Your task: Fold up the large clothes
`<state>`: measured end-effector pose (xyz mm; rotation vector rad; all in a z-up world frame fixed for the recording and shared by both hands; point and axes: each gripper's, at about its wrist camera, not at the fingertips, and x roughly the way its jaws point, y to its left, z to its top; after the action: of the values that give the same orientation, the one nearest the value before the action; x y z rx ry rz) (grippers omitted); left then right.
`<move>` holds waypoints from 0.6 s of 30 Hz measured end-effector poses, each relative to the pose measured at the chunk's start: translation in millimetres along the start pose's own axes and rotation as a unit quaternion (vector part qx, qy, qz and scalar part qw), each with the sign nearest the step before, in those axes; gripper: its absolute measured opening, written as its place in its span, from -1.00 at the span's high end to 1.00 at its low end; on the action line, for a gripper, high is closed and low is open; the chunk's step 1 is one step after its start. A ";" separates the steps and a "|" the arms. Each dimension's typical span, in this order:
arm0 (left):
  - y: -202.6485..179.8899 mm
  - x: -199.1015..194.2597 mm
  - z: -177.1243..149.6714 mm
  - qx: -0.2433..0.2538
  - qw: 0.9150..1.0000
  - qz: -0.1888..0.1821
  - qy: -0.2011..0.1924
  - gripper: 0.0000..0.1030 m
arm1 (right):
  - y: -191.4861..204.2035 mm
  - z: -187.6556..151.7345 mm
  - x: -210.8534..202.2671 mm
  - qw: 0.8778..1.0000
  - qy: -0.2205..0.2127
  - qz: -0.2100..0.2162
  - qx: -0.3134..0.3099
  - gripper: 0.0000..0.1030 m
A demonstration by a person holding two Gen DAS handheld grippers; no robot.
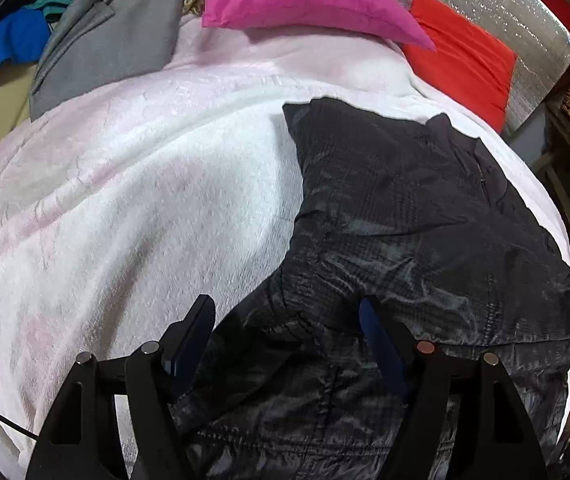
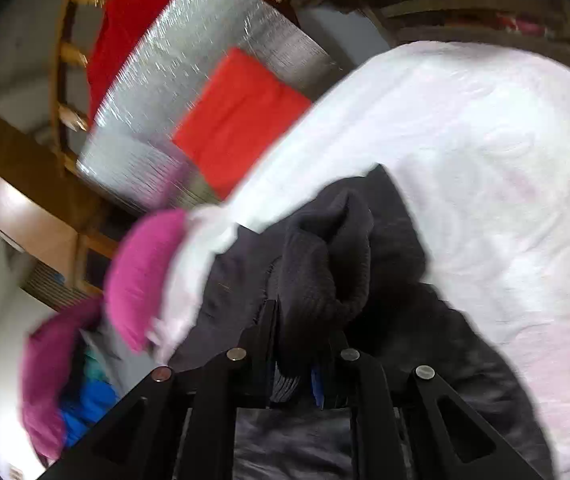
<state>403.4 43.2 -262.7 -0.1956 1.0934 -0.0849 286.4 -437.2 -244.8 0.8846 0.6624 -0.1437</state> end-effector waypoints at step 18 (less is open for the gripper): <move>25.1 -0.5 26.4 -0.050 0.995 -0.078 -0.022 -0.47 | -33.9 16.5 4.7 0.998 0.019 -0.047 -0.025 -0.72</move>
<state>426.0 70.9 -255.5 -0.3709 1.0387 -0.1644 285.2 -470.7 -262.9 0.8098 0.7403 -0.1949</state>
